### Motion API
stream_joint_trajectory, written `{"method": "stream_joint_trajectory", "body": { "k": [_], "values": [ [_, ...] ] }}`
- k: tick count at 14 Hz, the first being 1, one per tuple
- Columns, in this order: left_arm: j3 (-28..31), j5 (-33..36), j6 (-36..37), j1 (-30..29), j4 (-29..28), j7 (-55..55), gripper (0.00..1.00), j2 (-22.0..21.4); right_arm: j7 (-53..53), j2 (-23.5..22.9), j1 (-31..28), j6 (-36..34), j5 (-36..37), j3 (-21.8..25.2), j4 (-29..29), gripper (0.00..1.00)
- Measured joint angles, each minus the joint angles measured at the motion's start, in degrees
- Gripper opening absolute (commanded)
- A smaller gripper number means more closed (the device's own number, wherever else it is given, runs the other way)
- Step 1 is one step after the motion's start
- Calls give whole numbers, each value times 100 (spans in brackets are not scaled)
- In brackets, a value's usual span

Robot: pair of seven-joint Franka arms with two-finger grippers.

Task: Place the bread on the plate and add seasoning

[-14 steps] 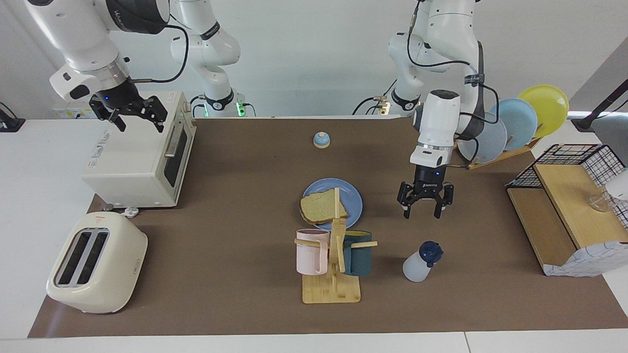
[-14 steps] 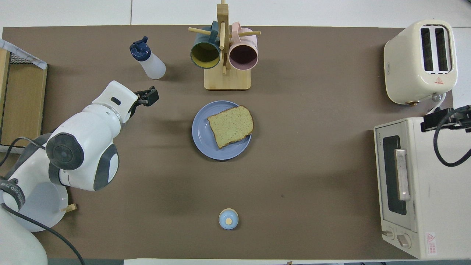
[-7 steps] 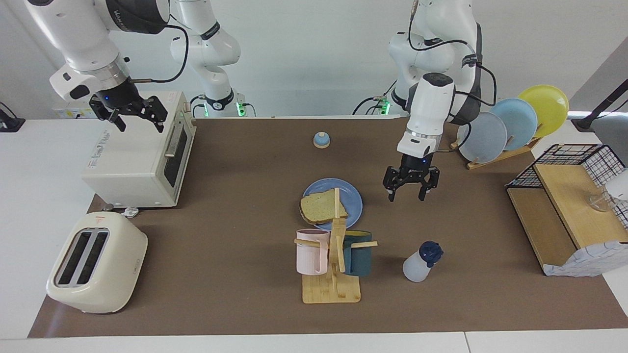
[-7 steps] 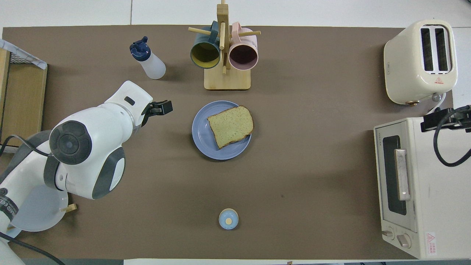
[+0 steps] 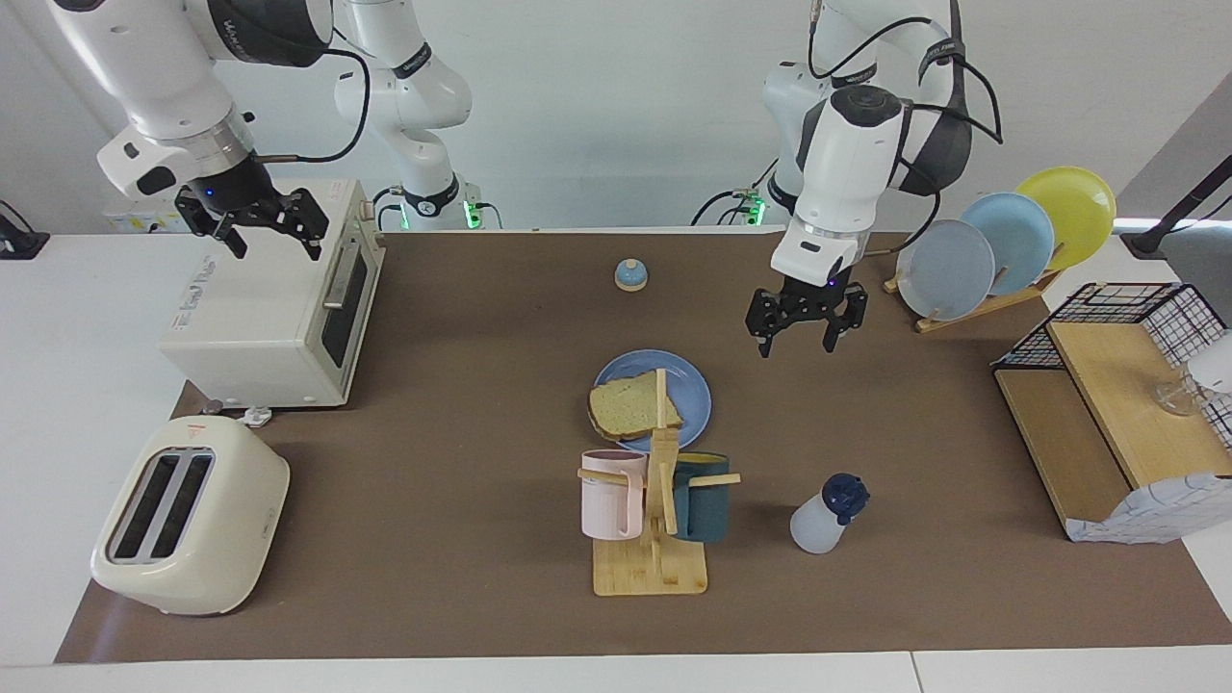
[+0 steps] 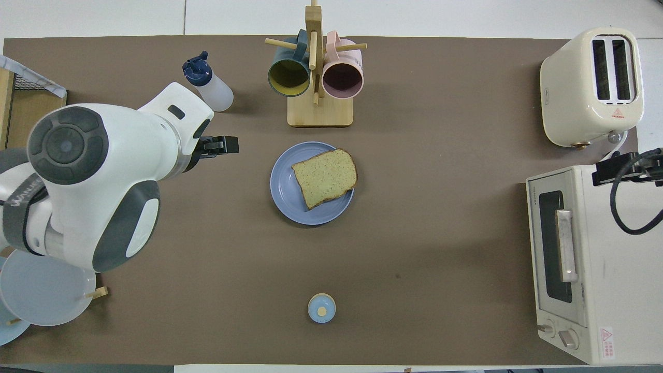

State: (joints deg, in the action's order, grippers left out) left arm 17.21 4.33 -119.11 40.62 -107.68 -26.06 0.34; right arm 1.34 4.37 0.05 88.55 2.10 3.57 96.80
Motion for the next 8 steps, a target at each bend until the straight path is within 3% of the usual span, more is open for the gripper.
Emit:
{"method": "stream_joint_trajectory", "body": {
  "k": [3, 8],
  "values": [
    [14, 0, 669, 3, 456, 126, 100, -14, 0, 0, 0, 0, 0, 0, 0, 100],
    [114, 0, 979, -122, 609, 620, 100, -14, 0, 0, 0, 0, 0, 0, 0, 100]
  ]
}}
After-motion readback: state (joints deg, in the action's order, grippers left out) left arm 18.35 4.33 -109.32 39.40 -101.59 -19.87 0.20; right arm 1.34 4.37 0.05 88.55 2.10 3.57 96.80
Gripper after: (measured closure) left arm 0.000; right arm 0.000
